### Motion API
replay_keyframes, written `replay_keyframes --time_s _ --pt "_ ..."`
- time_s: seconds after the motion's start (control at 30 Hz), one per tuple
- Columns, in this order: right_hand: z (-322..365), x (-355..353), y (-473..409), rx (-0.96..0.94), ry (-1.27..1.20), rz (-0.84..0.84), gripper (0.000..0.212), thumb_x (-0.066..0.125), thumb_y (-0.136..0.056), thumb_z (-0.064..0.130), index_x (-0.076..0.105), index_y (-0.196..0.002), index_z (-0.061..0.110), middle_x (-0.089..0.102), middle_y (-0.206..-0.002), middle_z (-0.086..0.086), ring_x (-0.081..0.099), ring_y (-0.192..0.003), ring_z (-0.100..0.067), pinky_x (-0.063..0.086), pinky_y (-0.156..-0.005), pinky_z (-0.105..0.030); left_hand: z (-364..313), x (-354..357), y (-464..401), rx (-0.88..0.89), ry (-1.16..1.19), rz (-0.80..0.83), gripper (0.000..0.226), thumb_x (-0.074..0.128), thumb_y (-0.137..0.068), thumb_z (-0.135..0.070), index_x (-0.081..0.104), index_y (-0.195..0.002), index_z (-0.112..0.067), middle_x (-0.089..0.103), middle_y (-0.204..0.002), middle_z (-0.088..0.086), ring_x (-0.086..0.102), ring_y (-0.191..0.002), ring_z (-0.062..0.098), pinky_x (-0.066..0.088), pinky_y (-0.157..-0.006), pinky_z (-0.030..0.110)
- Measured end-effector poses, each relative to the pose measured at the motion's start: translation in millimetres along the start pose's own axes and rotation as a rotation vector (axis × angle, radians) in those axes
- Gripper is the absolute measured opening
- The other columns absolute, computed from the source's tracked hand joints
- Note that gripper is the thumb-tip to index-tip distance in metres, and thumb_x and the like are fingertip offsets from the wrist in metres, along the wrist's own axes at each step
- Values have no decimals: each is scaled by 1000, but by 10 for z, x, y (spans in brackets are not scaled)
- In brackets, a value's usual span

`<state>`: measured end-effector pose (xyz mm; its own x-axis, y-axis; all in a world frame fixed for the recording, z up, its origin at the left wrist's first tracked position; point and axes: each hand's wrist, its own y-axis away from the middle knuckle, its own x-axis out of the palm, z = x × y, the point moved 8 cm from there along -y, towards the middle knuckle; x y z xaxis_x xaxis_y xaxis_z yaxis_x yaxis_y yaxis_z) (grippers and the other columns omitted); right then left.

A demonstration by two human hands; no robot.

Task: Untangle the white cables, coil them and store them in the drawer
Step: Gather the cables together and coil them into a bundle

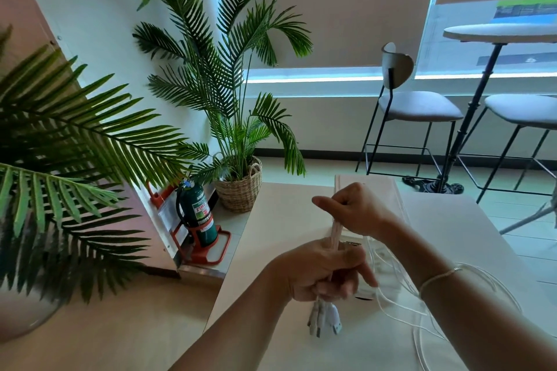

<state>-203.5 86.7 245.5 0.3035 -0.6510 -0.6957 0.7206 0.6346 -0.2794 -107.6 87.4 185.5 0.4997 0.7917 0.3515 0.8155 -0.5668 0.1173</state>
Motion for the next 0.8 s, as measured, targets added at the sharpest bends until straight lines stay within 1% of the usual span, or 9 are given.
replay_keyframes --time_s 0.07,0.13,0.23,0.33,0.4,0.47,0.53,0.63,0.8 --pt "-32 49 -6 37 -53 10 60 60 -87 36 30 -38 18 25 -32 10 23 -30 -8 21 -39 -18 -40 46 7 66 29 21 27 67 -76 -44 74 -84 -20 68 -61 -7 53 -40 -1 41 -40 10" --pt "-53 104 0 81 -133 39 58 59 -86 39 33 -40 17 28 -32 10 24 -29 -7 22 -39 -16 -86 82 11 143 85 58 21 66 -81 -32 73 -96 -19 73 -75 -5 67 -59 4 54 -58 15" --pt "-79 192 53 160 -321 141 53 53 -81 50 37 -44 16 35 -34 9 30 -33 -3 29 -42 -16 -158 35 30 230 153 60 25 62 -86 -22 69 -109 -15 73 -90 0 71 -80 11 56 -80 28" --pt "-178 324 180 220 -594 249 52 41 -75 56 51 -47 14 46 -42 6 43 -40 -7 36 -49 -23 -277 -114 83 312 105 -47 28 62 -84 -30 70 -107 -16 74 -87 -1 71 -84 12 56 -80 26" --pt "-248 417 284 225 -703 314 58 38 -77 60 59 -63 7 49 -52 -2 45 -46 -13 36 -49 -24 -385 -226 134 395 34 -148 34 65 -81 -40 71 -105 -17 74 -81 -4 69 -85 10 53 -81 24" --pt "-289 498 393 251 -727 355 53 35 -79 57 50 -70 7 36 -54 -2 31 -43 -8 24 -44 -21 -445 -306 153 450 26 -218 42 68 -76 -46 71 -106 -17 72 -72 -6 68 -77 9 52 -77 24" --pt "-321 583 456 302 -720 373 44 31 -86 50 44 -69 11 30 -51 3 22 -41 -5 19 -41 -20 -450 -362 143 474 132 -234 48 72 -73 -44 69 -109 -12 65 -57 -5 63 -55 8 53 -59 22" --pt "-294 685 500 338 -645 375 39 26 -97 39 42 -71 14 33 -47 9 23 -38 -3 19 -41 -20 -420 -452 130 499 294 -249 52 70 -75 -40 64 -115 -7 49 -43 -6 44 -33 1 39 -35 15" --pt "-277 792 570 384 -276 362 32 30 -100 37 51 -81 22 40 -56 5 31 -35 -1 27 -35 -18 -324 -738 177 457 272 -569 53 39 -86 -42 57 -116 -3 30 -39 -9 25 -31 0 26 -31 14"
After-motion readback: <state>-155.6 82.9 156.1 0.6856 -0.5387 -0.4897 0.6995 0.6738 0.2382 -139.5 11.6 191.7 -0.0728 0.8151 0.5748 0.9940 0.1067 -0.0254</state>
